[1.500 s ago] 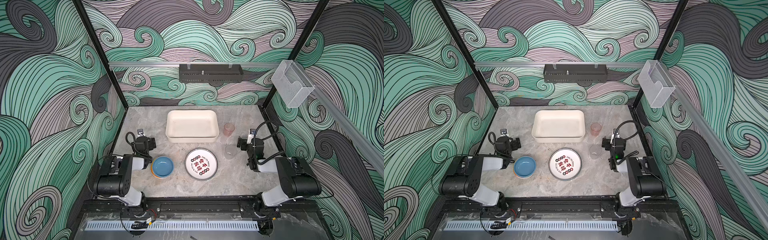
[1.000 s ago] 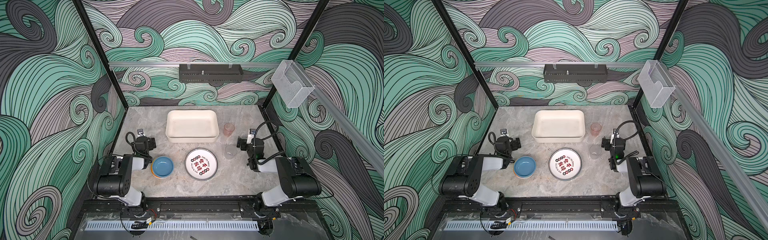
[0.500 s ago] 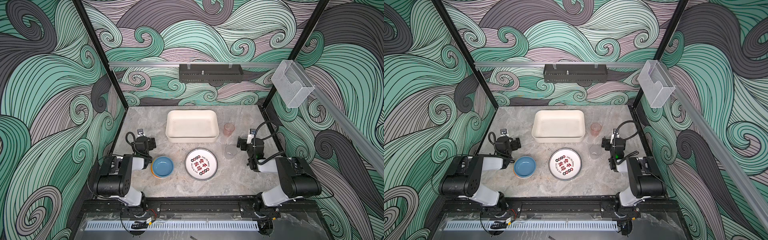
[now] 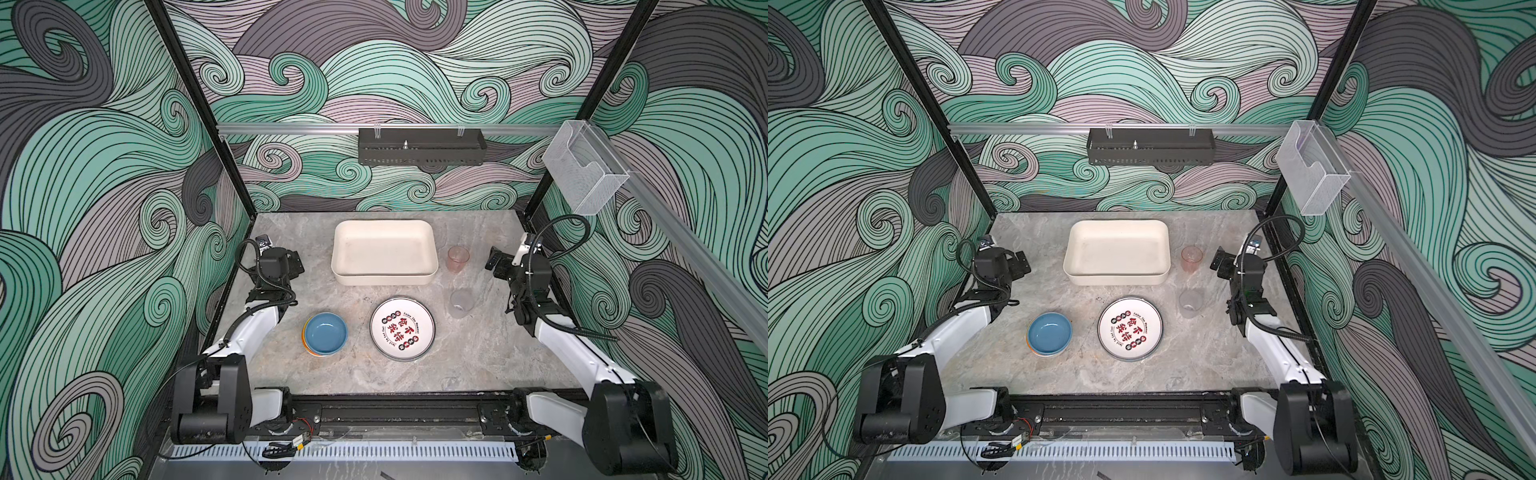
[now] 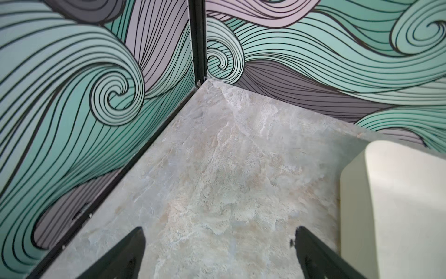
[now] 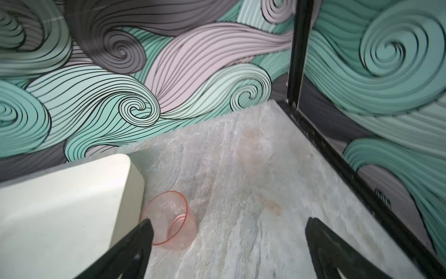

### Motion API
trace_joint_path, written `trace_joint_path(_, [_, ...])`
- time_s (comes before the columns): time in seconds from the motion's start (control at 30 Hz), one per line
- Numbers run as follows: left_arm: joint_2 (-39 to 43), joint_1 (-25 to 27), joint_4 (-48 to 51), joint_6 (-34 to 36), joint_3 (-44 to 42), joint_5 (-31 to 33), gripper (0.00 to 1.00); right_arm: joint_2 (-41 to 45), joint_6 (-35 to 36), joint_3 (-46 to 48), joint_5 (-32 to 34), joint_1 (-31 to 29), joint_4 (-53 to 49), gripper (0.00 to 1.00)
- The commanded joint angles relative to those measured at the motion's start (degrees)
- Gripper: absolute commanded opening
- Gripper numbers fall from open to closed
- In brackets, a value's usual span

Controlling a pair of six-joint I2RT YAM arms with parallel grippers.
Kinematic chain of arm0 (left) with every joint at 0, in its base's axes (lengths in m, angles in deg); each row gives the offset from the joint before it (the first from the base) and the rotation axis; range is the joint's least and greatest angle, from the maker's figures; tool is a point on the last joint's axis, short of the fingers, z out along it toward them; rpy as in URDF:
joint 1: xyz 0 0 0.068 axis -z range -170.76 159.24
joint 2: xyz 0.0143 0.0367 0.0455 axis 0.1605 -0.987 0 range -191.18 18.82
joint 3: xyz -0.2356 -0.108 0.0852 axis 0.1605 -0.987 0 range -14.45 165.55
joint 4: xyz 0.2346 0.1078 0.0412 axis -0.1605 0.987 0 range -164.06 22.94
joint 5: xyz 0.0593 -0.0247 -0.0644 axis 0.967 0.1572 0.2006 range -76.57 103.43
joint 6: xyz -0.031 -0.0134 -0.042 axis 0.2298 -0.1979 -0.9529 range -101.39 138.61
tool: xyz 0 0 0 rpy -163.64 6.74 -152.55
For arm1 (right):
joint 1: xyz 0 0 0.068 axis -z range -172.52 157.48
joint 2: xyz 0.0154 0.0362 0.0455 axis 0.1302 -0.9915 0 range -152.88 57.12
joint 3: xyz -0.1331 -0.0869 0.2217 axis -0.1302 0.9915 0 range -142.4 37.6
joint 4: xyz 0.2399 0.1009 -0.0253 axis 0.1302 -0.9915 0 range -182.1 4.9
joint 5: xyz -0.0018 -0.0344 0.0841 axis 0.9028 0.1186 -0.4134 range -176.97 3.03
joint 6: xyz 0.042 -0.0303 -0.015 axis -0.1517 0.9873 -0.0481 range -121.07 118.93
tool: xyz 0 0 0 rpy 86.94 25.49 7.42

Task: Place the mixed dishes into the plastic bin
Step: 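Move both grippers toward opposite edges of the white plate stack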

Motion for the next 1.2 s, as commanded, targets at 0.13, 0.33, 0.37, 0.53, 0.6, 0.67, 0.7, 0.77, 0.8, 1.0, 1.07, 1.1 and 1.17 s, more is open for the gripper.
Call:
trace_joint_path(0.13, [1.06,-0.42,17.07,-10.33,9.54,-15.49,0.99,2.78,-19.19,-3.09,-22.84,4.87,-11.30,0.95])
trace_joint_path(0.33, [-2.84,-0.06,32.53,-10.74,19.75,-38.85,0.79,7.35,-20.57,-6.54,-29.39,4.73,-21.27,0.75])
trace_joint_path(0.37, [-3.61,0.30,34.63,-10.97,21.00,-42.05,0.75,6.86,-19.27,-8.27,-31.86,4.51,-24.80,0.69])
trace_joint_path(0.53, [-6.98,5.56,46.04,-9.19,27.71,-49.54,0.64,6.17,-16.17,-9.74,-38.91,3.23,-36.44,0.51])
trace_joint_path(0.6, [-8.04,8.73,49.93,-8.20,30.08,-50.04,0.62,7.25,-14.84,-9.60,-39.39,1.86,-40.29,0.50])
trace_joint_path(0.67, [-8.72,11.76,52.28,-8.19,31.60,-50.68,0.59,8.68,-13.10,-9.70,-38.16,0.03,-43.81,0.50])
trace_joint_path(0.7, [-10.06,13.00,53.31,-8.23,32.27,-51.09,0.58,9.03,-12.44,-10.09,-37.44,-0.68,-46.04,0.50])
trace_joint_path(0.77, [-11.90,15.81,55.74,-8.34,33.68,-51.87,0.58,9.44,-11.24,-10.76,-36.92,-2.04,-49.55,0.50])
trace_joint_path(0.8, [-12.50,16.94,56.60,-8.37,33.99,-51.93,0.58,9.49,-11.03,-10.89,-36.76,-2.57,-50.74,0.50])
trace_joint_path(1.0, [-16.85,23.35,60.71,-10.05,34.44,-49.18,0.57,9.87,-10.76,-9.94,-34.36,-8.11,-54.33,0.50])
trace_joint_path(1.07, [-17.83,25.60,60.00,-11.34,33.53,-47.63,0.57,9.92,-11.16,-9.29,-33.04,-10.15,-54.46,0.49])
trace_joint_path(1.1, [-18.23,26.48,59.63,-11.98,33.09,-47.03,0.57,9.90,-11.31,-9.01,-32.58,-10.89,-54.47,0.48])
trace_joint_path(1.17, [-19.10,28.21,58.48,-13.72,32.05,-45.96,0.57,9.60,-11.68,-8.30,-31.99,-12.55,-54.18,0.48])
